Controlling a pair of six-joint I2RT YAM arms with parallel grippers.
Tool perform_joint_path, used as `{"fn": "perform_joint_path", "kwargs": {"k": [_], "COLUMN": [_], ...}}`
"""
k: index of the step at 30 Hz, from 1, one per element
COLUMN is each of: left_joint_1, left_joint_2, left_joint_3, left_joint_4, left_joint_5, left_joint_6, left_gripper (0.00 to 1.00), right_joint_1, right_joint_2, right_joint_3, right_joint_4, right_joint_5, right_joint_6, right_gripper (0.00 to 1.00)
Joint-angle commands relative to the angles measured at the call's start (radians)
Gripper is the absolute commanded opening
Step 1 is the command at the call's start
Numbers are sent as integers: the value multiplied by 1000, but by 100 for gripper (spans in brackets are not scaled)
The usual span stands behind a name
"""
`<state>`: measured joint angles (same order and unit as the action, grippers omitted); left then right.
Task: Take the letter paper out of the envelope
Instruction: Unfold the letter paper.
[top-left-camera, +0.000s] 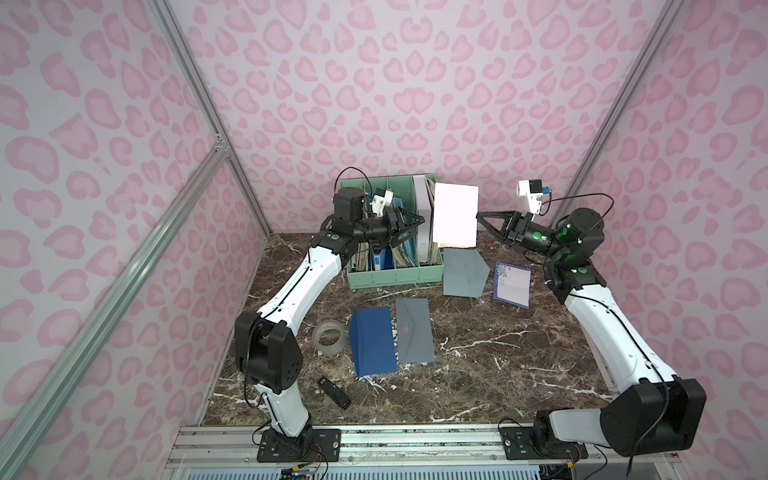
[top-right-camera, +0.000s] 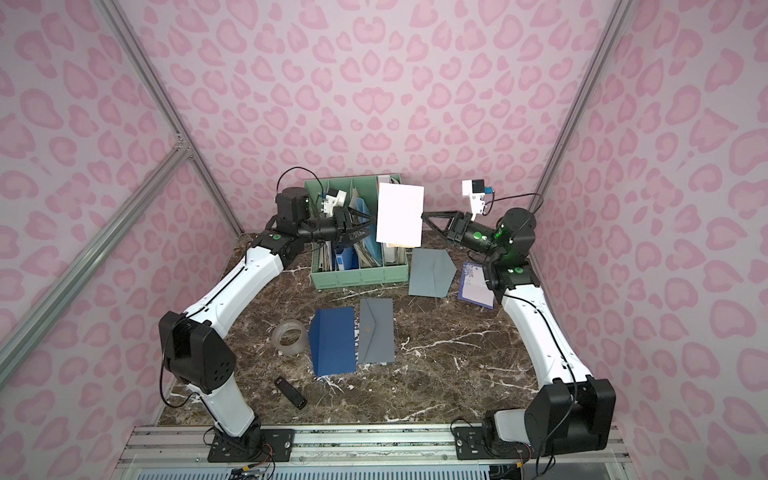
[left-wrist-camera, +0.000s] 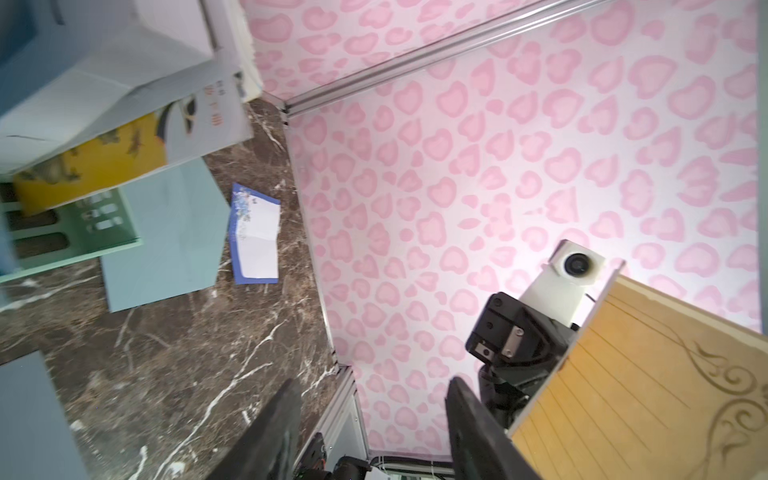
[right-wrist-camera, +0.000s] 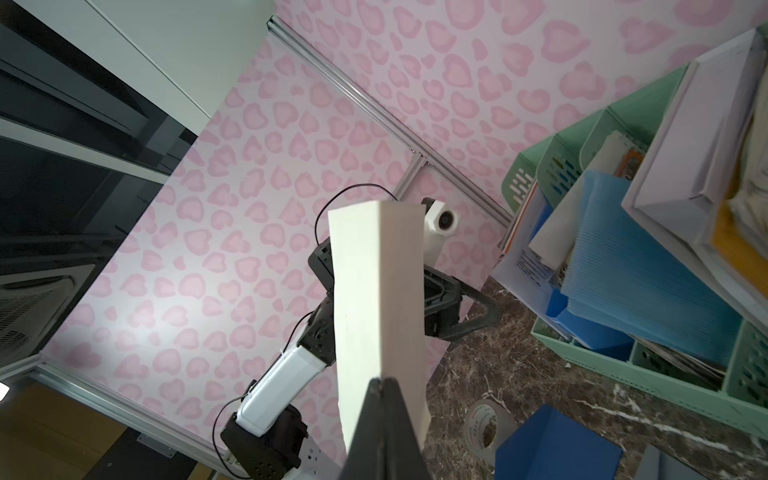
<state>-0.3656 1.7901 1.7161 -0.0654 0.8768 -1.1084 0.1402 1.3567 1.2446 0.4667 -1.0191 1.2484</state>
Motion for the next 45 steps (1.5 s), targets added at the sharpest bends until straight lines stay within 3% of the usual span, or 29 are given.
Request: {"fn": "perform_joint_path", "kwargs": {"k": [1,8,14,27,38,45], "left_joint_1": [-6,-8,-28,-78,-108,-121], "left_joint_2": [10,14,43,103,111,106], "left_joint_3": [-5,-1,27,70,82,66], "left_joint_4": [256,438,441,560,603,619], "left_joint_5": [70,100,133,131,128,128], "left_joint_6": [-149,-279,-295,-392,-431,-442], "left_gripper": [59,63,60,54,37,20], "right_joint_1": [-2,-34,-40,-28,-28,-28], "right_joint_2": [15,62,112,113,115,129], "right_joint_3": [6,1,-4,-13,-37,-37], "right_joint_4": [161,346,536,474,480,489], "right_joint_5": [-19,-24,-4,-7,-7,-7], "right_joint_6": [149,365,546,510,505,511], "right_gripper": [0,0,0,0,0,0]}}
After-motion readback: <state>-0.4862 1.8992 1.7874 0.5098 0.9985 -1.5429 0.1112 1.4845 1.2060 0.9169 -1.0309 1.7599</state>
